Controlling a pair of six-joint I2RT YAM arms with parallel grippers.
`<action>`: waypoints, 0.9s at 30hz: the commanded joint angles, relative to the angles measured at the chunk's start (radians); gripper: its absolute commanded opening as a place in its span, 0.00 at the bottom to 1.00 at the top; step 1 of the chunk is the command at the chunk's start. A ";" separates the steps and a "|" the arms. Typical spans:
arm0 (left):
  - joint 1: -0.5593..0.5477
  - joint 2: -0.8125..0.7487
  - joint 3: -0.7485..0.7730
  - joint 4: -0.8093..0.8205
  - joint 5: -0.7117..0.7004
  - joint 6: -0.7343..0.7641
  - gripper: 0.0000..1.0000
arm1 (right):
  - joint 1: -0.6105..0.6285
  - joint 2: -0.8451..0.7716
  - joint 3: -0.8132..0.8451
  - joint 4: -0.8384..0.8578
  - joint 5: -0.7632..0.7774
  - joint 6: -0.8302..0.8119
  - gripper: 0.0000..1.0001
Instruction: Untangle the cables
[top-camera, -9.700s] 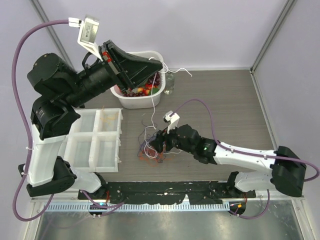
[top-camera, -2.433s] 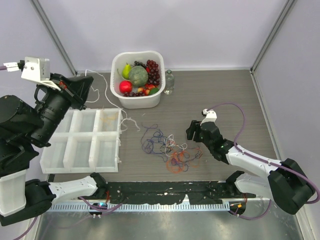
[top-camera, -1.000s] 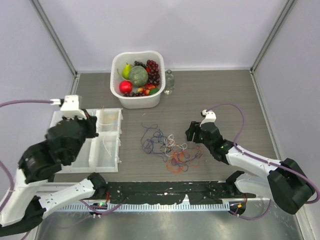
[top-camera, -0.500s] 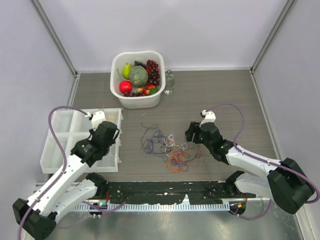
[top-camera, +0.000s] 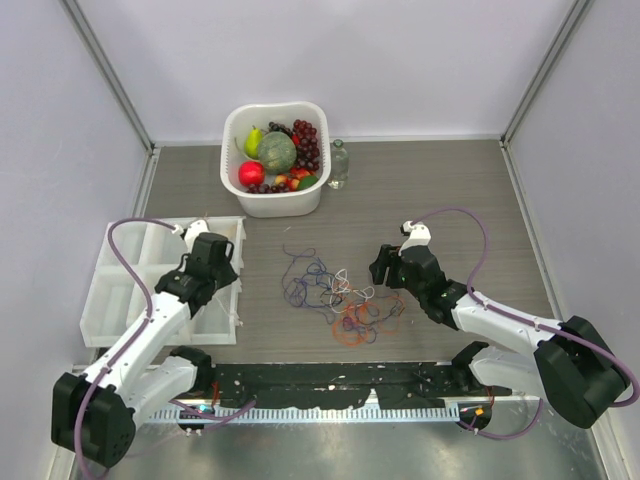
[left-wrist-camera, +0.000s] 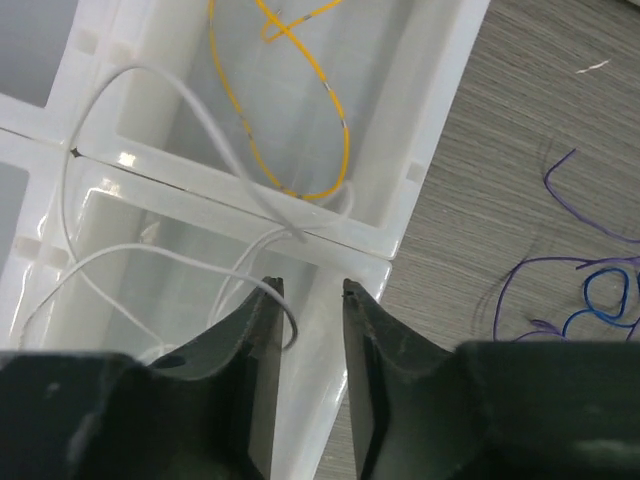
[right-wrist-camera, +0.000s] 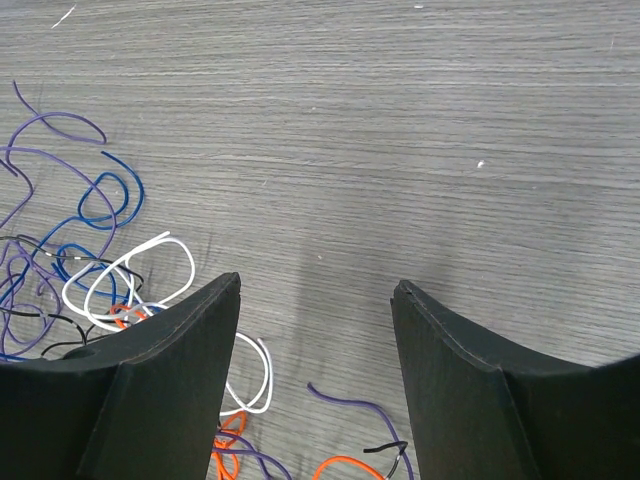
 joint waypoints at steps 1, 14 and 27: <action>0.011 -0.033 -0.015 0.005 -0.009 -0.081 0.39 | -0.005 -0.015 0.003 0.056 -0.004 -0.015 0.67; 0.011 -0.184 -0.029 -0.080 -0.070 -0.118 0.81 | -0.005 -0.005 0.003 0.057 -0.016 -0.013 0.67; 0.013 0.071 -0.051 0.173 -0.137 -0.090 0.63 | -0.005 -0.008 0.001 0.058 -0.022 -0.015 0.67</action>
